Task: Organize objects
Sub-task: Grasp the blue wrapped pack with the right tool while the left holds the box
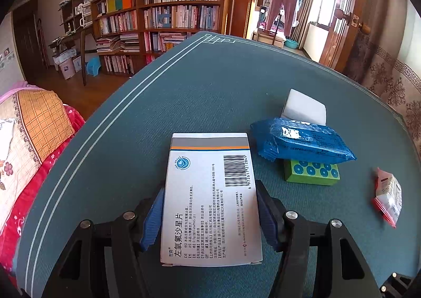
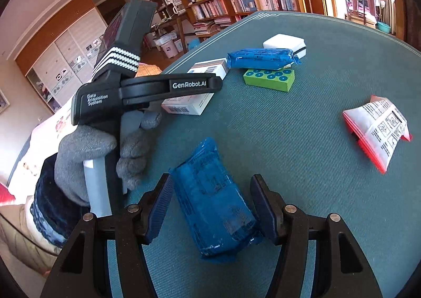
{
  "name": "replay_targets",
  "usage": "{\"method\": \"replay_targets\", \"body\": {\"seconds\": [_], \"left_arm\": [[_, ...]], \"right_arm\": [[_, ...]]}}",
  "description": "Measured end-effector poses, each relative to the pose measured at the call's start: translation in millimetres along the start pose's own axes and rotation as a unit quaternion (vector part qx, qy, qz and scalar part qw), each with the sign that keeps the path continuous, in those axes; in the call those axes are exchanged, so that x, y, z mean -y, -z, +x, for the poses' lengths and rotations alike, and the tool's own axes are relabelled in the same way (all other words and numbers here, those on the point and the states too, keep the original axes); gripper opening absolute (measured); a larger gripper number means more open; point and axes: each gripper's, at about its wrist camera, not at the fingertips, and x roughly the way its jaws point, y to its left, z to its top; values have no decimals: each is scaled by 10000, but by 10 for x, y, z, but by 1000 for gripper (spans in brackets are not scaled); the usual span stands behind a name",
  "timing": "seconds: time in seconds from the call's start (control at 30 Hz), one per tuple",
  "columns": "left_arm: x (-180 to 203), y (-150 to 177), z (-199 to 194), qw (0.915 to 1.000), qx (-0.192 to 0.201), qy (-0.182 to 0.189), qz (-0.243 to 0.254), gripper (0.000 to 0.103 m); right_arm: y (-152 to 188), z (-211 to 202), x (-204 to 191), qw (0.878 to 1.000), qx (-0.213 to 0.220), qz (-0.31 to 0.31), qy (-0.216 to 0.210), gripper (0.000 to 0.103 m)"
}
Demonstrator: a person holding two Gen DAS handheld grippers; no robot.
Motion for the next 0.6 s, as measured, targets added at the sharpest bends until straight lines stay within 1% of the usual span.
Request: {"method": "replay_targets", "body": {"seconds": [0.07, 0.2, 0.33, 0.47, 0.53, 0.6], "left_arm": [[-2, 5, -2, 10000, 6, -13, -5, 66], [6, 15, 0, 10000, 16, -43, 17, 66], [9, 15, 9, 10000, 21, -68, 46, 66], [12, 19, 9, 10000, 24, -70, 48, 66], [11, 19, 12, 10000, 25, -60, 56, 66], [15, 16, 13, 10000, 26, -38, 63, 66]], "right_arm": [[78, -40, -44, 10000, 20, -44, 66, 62], [154, -49, -167, 9985, 71, -315, 441, 62], [150, 19, -295, 9922, 72, -704, 1027, 62], [108, 89, -343, 9888, 23, -834, 1241, 61], [129, 93, -377, 9858, 29, -917, 1404, 57], [141, 108, -392, 9841, 49, -962, 1489, 47]]}}
